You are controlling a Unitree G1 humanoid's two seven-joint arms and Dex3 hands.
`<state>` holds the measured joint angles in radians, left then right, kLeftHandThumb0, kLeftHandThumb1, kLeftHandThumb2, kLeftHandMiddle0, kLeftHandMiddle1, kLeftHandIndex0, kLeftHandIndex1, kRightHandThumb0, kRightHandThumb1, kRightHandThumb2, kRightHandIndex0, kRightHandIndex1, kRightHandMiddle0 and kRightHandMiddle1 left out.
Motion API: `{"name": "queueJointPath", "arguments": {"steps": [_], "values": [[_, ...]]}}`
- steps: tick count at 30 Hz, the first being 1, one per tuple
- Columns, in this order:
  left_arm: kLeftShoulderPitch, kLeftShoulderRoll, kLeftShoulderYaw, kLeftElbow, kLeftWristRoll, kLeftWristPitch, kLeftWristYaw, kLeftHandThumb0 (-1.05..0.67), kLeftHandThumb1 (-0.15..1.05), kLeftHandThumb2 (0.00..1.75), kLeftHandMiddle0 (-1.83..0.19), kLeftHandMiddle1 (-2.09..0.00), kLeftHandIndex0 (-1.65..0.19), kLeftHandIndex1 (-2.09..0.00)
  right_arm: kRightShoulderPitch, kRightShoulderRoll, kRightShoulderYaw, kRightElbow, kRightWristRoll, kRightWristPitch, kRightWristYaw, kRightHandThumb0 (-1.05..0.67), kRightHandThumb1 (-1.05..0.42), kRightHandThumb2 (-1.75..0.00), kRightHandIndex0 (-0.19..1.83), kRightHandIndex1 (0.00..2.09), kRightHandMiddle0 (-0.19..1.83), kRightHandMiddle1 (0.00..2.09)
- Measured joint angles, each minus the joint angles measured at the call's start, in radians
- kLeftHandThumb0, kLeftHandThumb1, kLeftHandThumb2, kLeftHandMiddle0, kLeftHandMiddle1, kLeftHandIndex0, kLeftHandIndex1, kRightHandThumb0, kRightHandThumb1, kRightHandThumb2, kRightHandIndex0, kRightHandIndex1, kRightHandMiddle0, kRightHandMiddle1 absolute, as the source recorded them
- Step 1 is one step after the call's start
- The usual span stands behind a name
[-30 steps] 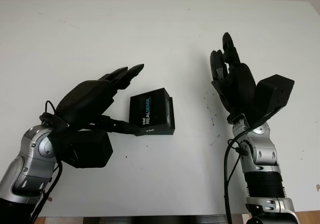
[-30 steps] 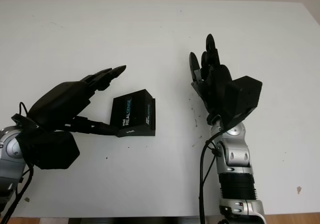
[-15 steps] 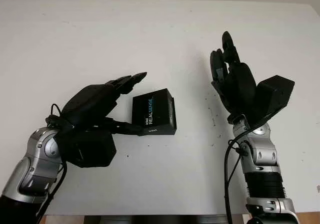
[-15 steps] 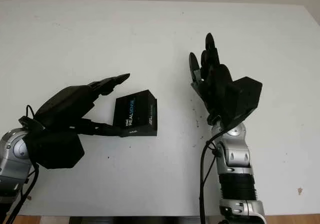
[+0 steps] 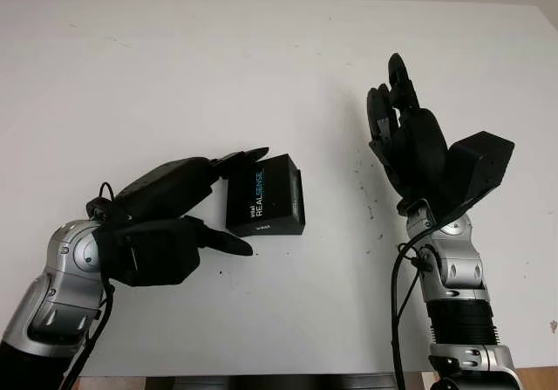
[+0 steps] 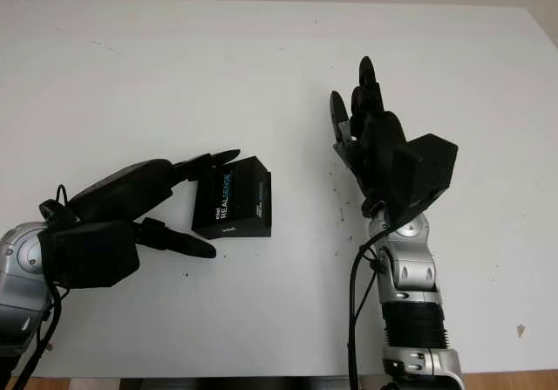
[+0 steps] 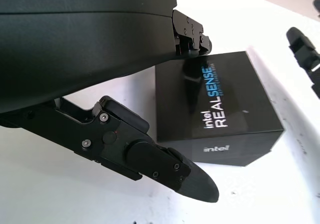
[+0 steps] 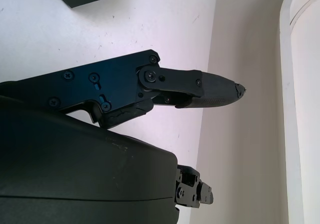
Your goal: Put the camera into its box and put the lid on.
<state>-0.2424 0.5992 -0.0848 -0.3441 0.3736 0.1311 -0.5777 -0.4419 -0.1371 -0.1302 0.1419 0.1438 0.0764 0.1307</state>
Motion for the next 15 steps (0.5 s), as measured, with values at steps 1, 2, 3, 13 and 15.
{"name": "queueJointPath", "arguments": {"steps": [1,2,3,13,15], "values": [[-0.001,0.001,-0.002,0.000,0.006,0.000,0.003,-0.71,0.85,0.06,-0.12,-0.05,-0.07,-0.09,0.000,0.000,0.000,0.000,0.001,0.000,0.000,-0.65,-1.05,-0.45,-0.15,0.06,-0.11,0.05],[-0.001,0.000,-0.005,0.000,0.013,0.000,0.011,-0.70,0.85,0.06,-0.13,-0.06,-0.07,-0.09,0.000,0.000,0.000,0.000,0.002,0.000,0.000,-0.65,-1.05,-0.45,-0.15,0.06,-0.11,0.05],[-0.001,-0.003,-0.009,0.002,0.018,-0.004,0.024,-0.70,0.86,0.06,-0.15,-0.07,-0.09,-0.10,0.000,0.000,0.000,0.000,0.003,0.000,0.000,-0.65,-1.05,-0.45,-0.15,0.06,-0.10,0.05],[0.010,-0.063,-0.024,0.064,0.100,-0.126,0.238,-0.48,1.00,0.05,-0.19,-1.04,-0.30,-0.38,0.000,0.000,0.000,0.000,-0.002,0.004,-0.005,-0.64,-1.05,-0.46,-0.16,0.05,-0.11,0.05],[0.013,-0.070,-0.026,0.078,0.106,-0.147,0.261,-0.44,1.01,0.05,-0.13,-1.30,-0.24,-0.58,0.000,0.000,0.000,0.000,-0.001,0.004,-0.001,-0.65,-1.05,-0.47,-0.16,0.05,-0.11,0.05]]}}
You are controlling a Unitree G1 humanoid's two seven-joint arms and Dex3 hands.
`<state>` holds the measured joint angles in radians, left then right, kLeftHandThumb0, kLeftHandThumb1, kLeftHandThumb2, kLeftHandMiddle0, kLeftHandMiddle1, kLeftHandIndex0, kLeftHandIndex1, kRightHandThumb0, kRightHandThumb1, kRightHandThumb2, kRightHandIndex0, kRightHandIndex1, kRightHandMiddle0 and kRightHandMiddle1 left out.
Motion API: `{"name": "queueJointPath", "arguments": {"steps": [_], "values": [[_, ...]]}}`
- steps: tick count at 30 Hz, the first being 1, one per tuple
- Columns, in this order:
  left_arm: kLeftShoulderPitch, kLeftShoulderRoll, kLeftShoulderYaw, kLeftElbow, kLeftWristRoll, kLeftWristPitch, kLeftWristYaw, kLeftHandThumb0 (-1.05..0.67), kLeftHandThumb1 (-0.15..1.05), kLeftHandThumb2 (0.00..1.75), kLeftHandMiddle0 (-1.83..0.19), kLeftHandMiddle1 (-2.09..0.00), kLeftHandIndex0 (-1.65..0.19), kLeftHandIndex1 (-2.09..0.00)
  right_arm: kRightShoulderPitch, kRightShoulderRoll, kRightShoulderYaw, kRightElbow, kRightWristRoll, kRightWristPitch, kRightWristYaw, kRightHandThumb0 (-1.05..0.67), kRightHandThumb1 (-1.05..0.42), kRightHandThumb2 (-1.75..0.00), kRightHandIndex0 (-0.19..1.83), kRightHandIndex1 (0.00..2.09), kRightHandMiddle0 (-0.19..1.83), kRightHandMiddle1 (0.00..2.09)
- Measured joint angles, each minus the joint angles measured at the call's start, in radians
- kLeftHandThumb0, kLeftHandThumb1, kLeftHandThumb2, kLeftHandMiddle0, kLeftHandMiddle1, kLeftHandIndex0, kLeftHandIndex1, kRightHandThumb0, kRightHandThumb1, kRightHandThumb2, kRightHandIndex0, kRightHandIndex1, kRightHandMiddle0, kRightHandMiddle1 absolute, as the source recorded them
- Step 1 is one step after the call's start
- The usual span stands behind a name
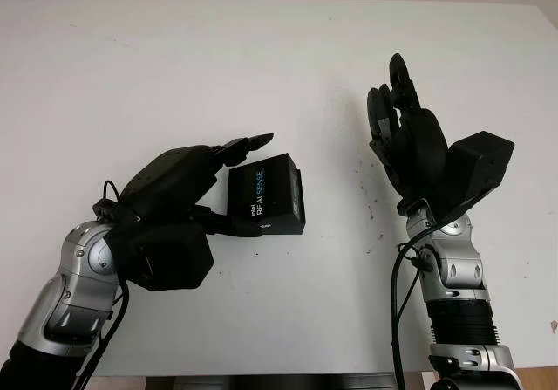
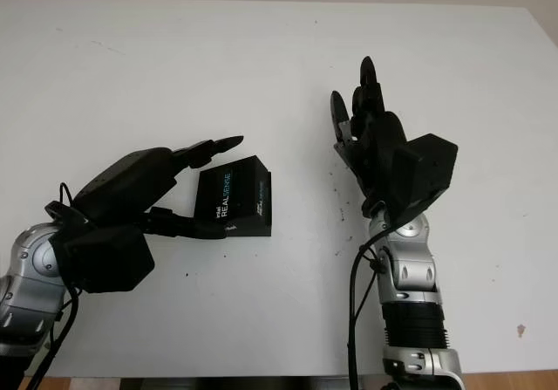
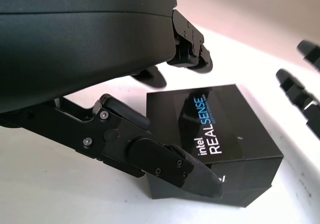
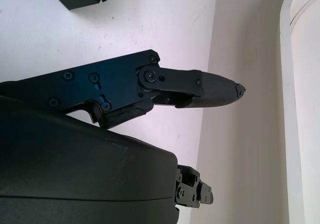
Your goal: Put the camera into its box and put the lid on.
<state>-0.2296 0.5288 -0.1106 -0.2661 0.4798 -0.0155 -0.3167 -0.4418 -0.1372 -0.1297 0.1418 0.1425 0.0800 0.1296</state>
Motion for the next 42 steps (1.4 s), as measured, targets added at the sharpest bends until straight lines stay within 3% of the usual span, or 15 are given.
{"name": "queueJointPath", "arguments": {"steps": [3,7,17,24,29,32,42], "values": [[0.000,-0.002,-0.003,0.025,0.022,-0.048,0.038,-0.42,0.98,0.05,-0.15,-1.38,-0.16,-0.84,0.000,0.000,0.000,0.000,0.001,0.000,0.003,-0.65,-1.05,-0.47,-0.15,0.05,-0.10,0.06],[0.000,-0.003,-0.005,0.046,0.041,-0.072,0.057,-0.40,0.96,0.05,-0.14,-1.44,-0.10,-1.01,0.000,0.000,0.000,0.000,0.000,0.000,-0.002,-0.66,-1.05,-0.46,-0.15,0.06,-0.10,0.06],[-0.004,-0.003,-0.005,0.034,0.051,-0.033,0.027,-0.45,0.93,0.05,-0.16,-1.45,-0.09,-1.10,0.000,0.000,0.000,-0.001,-0.002,0.000,-0.007,-0.65,-1.05,-0.46,-0.15,0.05,-0.10,0.05],[-0.004,-0.013,-0.006,0.024,0.051,-0.022,0.018,-0.30,0.99,0.07,-0.21,-1.48,-0.15,-1.21,0.002,0.000,0.000,-0.001,-0.003,0.000,-0.010,-0.65,-1.05,-0.47,-0.15,0.05,-0.10,0.05],[-0.006,-0.029,-0.006,0.035,0.050,-0.031,0.034,-0.18,1.04,0.06,-0.18,-1.85,-0.16,-1.50,0.004,0.000,0.000,-0.001,0.000,0.001,-0.009,-0.64,-1.05,-0.47,-0.16,0.05,-0.10,0.05],[-0.021,-0.039,-0.010,0.049,0.051,-0.027,0.035,-0.16,1.03,0.05,-0.20,-1.92,-0.14,-1.60,0.006,0.000,0.000,-0.003,0.003,0.005,-0.010,-0.65,-1.05,-0.47,-0.16,0.05,-0.10,0.05],[-0.097,-0.049,-0.030,0.045,0.052,0.030,-0.025,-0.15,1.01,0.05,-0.23,-1.73,-0.15,-1.56,0.012,0.010,0.001,-0.037,0.008,0.039,-0.032,-0.65,-1.05,-0.46,-0.16,0.05,-0.10,0.05]]}}
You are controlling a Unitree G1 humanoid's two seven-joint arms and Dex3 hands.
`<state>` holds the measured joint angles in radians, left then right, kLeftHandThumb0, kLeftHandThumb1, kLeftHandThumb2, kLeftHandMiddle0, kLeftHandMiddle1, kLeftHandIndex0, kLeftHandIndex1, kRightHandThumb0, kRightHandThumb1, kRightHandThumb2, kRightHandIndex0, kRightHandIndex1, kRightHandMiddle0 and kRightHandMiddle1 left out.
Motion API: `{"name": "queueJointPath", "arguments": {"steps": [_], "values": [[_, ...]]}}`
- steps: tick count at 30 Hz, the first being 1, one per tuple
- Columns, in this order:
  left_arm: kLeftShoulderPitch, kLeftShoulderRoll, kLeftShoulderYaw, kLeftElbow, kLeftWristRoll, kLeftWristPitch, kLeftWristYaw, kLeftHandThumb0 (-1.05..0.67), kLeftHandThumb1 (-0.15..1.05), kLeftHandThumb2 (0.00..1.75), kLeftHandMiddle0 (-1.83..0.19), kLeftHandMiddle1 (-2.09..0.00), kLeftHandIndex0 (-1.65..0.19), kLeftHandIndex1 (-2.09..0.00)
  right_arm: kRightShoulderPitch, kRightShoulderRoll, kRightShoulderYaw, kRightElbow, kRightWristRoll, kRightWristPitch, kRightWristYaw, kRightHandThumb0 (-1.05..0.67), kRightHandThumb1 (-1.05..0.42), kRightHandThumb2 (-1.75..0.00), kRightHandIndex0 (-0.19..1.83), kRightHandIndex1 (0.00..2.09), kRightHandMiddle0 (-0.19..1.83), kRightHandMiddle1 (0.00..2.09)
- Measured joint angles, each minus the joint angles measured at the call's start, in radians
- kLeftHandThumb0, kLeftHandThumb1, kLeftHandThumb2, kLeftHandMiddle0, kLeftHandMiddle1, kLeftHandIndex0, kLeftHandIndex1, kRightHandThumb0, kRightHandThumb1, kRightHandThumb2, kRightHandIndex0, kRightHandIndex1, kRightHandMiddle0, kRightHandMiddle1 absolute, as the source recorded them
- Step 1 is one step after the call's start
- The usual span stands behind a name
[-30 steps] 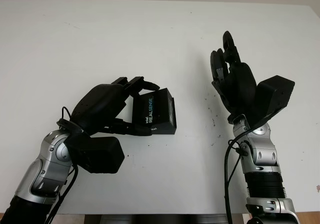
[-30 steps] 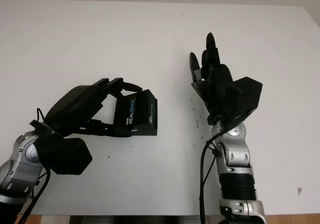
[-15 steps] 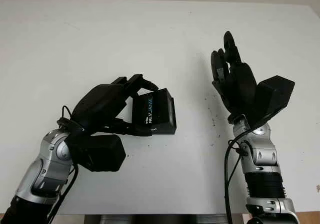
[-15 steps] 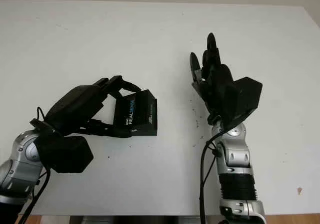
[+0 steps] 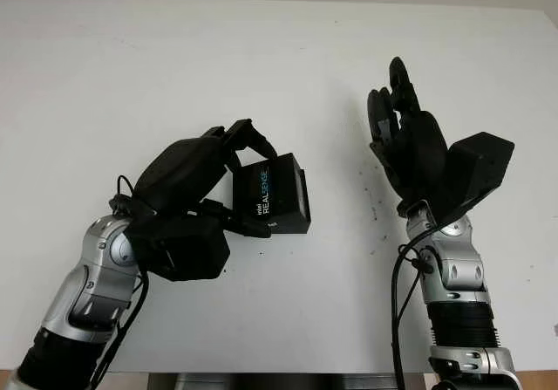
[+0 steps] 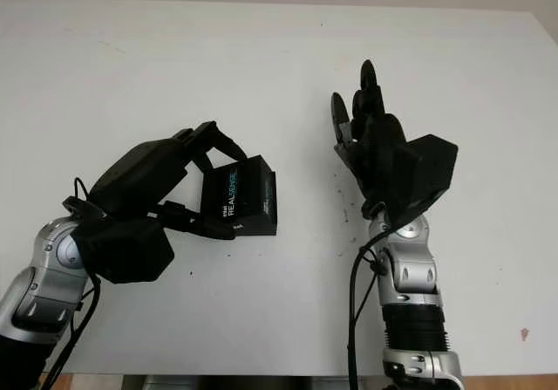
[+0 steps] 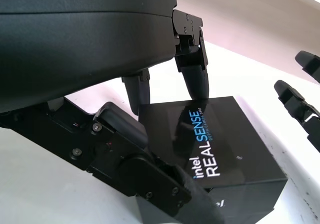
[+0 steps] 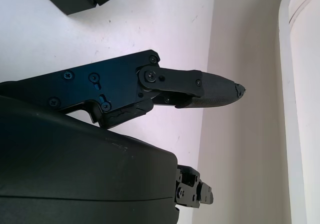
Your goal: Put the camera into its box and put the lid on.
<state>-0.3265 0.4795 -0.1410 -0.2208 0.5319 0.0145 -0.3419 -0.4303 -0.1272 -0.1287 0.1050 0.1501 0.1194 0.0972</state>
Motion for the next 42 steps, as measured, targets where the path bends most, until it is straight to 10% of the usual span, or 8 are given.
{"name": "queueJointPath", "arguments": {"steps": [39,42], "values": [[-0.095,0.015,-0.020,-0.061,0.018,0.010,-0.059,-0.22,0.98,0.05,-0.28,-1.76,-0.22,-1.53,0.020,0.025,0.001,-0.004,0.008,-0.006,-0.020,-0.64,-1.05,-0.44,-0.13,0.06,-0.07,0.06],[-0.092,0.029,-0.035,-0.060,0.064,-0.028,-0.038,-0.30,0.99,0.06,-0.15,-1.43,-0.13,-1.33,0.020,0.025,0.001,-0.004,0.008,-0.007,-0.018,-0.64,-1.05,-0.44,-0.14,0.06,-0.07,0.06]]}}
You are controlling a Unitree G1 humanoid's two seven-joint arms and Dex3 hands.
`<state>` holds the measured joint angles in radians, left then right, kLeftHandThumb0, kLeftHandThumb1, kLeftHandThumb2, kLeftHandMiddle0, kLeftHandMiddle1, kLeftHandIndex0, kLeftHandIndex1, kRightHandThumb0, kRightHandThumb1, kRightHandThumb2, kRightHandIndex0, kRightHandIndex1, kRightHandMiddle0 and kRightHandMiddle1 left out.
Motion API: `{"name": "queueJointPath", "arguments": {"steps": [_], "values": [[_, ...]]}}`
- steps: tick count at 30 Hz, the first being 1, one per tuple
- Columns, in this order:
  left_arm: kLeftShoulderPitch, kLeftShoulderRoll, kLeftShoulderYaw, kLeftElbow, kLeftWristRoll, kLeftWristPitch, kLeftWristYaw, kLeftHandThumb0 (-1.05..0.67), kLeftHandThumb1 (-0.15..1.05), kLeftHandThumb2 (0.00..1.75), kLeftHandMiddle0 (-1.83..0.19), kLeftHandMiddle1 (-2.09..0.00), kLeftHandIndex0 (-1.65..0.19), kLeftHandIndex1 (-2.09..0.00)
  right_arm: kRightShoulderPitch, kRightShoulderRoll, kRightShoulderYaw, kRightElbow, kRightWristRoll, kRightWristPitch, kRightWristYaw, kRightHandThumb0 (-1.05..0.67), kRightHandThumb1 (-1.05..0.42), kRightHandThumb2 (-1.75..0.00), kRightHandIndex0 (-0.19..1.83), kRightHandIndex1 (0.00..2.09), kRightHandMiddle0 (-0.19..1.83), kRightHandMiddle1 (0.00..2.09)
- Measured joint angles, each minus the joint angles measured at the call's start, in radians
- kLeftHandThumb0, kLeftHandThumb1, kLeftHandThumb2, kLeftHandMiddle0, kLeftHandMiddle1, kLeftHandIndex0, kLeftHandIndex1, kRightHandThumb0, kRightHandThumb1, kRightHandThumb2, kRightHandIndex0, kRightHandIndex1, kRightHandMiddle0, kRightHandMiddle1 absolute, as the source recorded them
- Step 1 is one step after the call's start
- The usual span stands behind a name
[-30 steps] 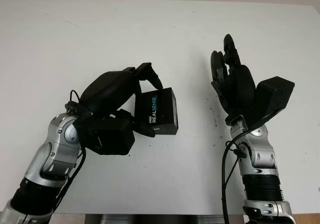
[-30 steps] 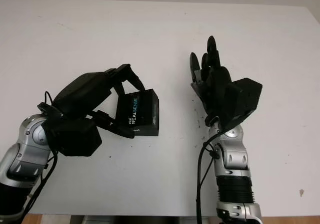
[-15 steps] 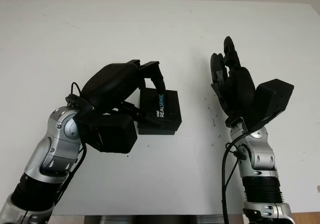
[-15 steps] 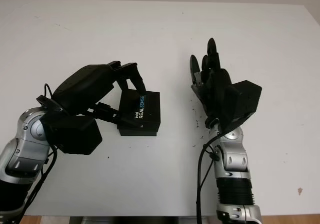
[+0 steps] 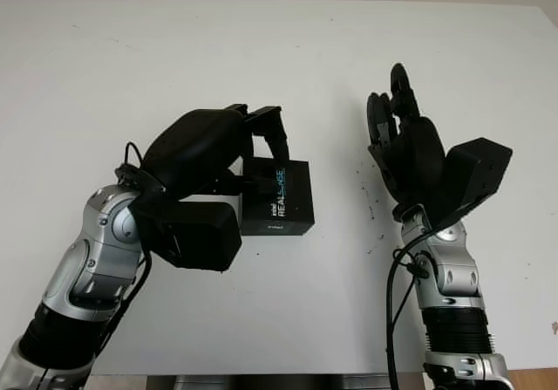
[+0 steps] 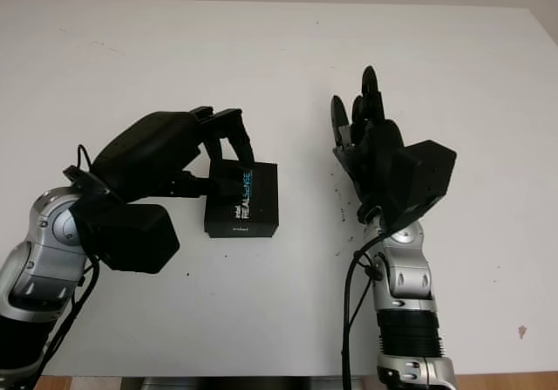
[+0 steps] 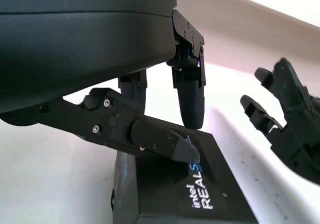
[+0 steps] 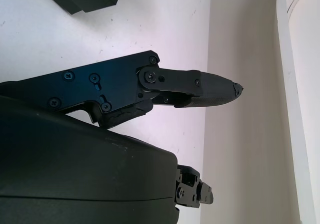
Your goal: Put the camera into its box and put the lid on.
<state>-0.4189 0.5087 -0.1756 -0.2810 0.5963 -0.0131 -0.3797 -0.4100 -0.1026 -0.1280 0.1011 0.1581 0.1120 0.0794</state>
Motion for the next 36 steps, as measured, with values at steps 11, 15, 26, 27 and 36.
{"name": "queueJointPath", "arguments": {"steps": [11,15,26,27,36], "values": [[0.011,0.029,-0.013,-0.010,0.084,0.019,-0.034,-0.44,1.04,0.05,-0.28,-0.09,-0.19,-0.34,0.000,-0.001,-0.001,0.000,0.001,0.006,0.003,-0.65,-1.05,-0.43,-0.14,0.05,-0.08,0.05],[0.023,0.034,-0.016,-0.010,0.120,0.011,-0.028,-0.46,1.05,0.08,-0.28,-0.06,-0.22,-0.27,-0.001,-0.004,-0.002,0.000,0.006,0.006,0.010,-0.65,-1.05,-0.43,-0.14,0.05,-0.08,0.05],[0.045,0.011,0.001,0.009,0.122,0.029,0.026,-0.48,1.05,0.09,-0.12,-0.01,-0.15,-0.16,-0.001,-0.018,-0.003,-0.001,0.009,0.013,0.028,-0.66,-1.05,-0.45,-0.15,0.05,-0.09,0.05],[0.046,0.000,0.008,0.014,0.108,0.033,0.039,-0.48,1.05,0.09,-0.11,-0.01,-0.15,-0.16,-0.001,-0.019,-0.003,-0.001,0.007,0.012,0.028,-0.66,-1.05,-0.45,-0.15,0.05,-0.10,0.05],[0.056,-0.041,0.029,0.090,0.053,0.080,0.099,-0.51,1.04,0.12,0.03,-0.01,-0.05,-0.07,-0.004,-0.026,-0.001,-0.001,-0.009,-0.021,0.033,-0.67,-1.05,-0.50,-0.15,0.05,-0.09,0.05]]}}
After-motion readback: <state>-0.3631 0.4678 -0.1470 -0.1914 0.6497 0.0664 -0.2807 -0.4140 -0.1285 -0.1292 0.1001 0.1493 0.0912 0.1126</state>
